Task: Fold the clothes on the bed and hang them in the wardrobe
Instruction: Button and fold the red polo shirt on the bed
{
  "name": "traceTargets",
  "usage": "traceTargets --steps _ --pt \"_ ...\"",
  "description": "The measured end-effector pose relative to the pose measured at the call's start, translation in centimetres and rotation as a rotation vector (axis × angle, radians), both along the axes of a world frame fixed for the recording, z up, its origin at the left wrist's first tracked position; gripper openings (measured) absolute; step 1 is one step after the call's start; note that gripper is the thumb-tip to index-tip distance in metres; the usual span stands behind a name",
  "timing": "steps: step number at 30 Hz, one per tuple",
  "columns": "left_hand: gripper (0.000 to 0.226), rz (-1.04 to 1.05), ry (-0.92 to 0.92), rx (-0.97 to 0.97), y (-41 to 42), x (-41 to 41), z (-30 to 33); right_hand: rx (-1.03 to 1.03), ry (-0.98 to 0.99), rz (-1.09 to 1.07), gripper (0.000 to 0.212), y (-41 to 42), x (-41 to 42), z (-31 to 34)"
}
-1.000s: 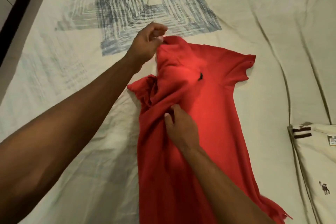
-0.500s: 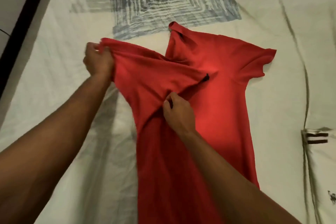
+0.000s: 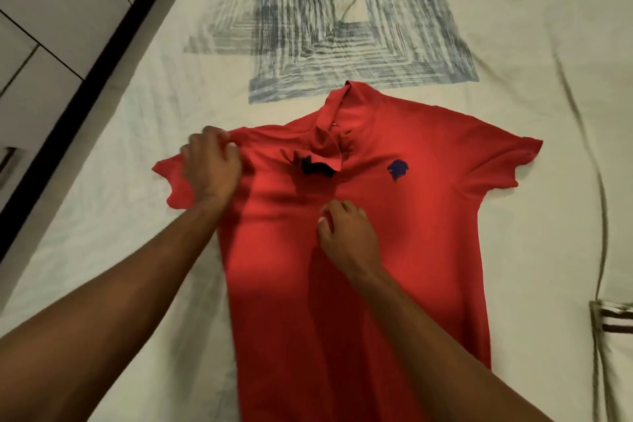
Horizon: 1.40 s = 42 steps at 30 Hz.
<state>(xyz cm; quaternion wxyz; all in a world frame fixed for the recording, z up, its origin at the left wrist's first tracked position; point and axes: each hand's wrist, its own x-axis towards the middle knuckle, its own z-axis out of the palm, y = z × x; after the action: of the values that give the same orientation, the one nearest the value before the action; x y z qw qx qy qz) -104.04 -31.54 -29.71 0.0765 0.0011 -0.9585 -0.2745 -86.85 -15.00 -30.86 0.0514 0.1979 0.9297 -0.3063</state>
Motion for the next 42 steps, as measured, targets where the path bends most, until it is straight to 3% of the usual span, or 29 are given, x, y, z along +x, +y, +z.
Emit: traceTargets --steps 3,7,10,13,16,19,23,26,29,32,35,36,42 --pt "0.04 -0.354 -0.001 -0.025 3.9 0.4 -0.5 -0.019 0.041 -0.037 0.031 0.9 -1.0 -0.3" --pt "0.065 -0.668 -0.013 -0.365 8.8 0.9 -1.3 -0.086 0.1 -0.141 0.014 2.0 -2.1 -1.4" --pt "0.05 -0.73 -0.007 -0.504 10.6 0.5 -1.8 -0.15 0.14 -0.241 0.012 2.4 -2.5 -2.0" --pt "0.02 -0.556 -0.06 -0.237 11.3 -0.3 -2.3 -0.178 0.162 -0.317 0.014 2.9 -3.4 -2.1" --pt "0.021 -0.271 -0.222 0.03 11.7 -1.5 -2.5 -0.188 0.198 -0.391 0.013 3.8 -5.0 -1.1" --pt "0.035 -0.241 -0.261 0.02 12.5 -3.1 -2.0 -0.175 0.23 -0.432 0.013 5.0 -7.8 -0.1" --pt "0.068 -0.267 -0.452 -0.056 14.7 -5.3 -2.3 -0.13 0.24 -0.435 0.023 6.8 -11.9 0.3" --pt "0.04 -0.284 -0.509 -0.08 15.7 -6.9 -2.2 -0.103 0.141 -0.334 0.037 7.7 -14.2 0.2" --pt "0.017 -0.204 -0.494 0.026 15.9 -9.1 -1.7 -0.039 0.02 -0.235 0.035 8.7 -15.9 -0.7" --pt "0.023 -0.065 -0.408 0.193 15.7 -11.8 -1.1 -0.007 -0.024 -0.234 0.033 9.4 -16.6 -1.4" --pt "0.004 0.047 -0.384 0.383 16.0 -14.5 -0.2 0.06 -0.016 -0.228 0.031 9.8 -16.8 -1.7" --pt "0.01 0.063 -0.387 0.421 16.2 -15.3 0.1 0.081 -0.004 -0.226 0.03 9.7 -16.9 -1.8" --pt "0.025 0.025 -0.357 0.412 15.8 -16.8 -0.6 0.128 0.134 -0.281 0.027 9.5 -18.3 -1.4"
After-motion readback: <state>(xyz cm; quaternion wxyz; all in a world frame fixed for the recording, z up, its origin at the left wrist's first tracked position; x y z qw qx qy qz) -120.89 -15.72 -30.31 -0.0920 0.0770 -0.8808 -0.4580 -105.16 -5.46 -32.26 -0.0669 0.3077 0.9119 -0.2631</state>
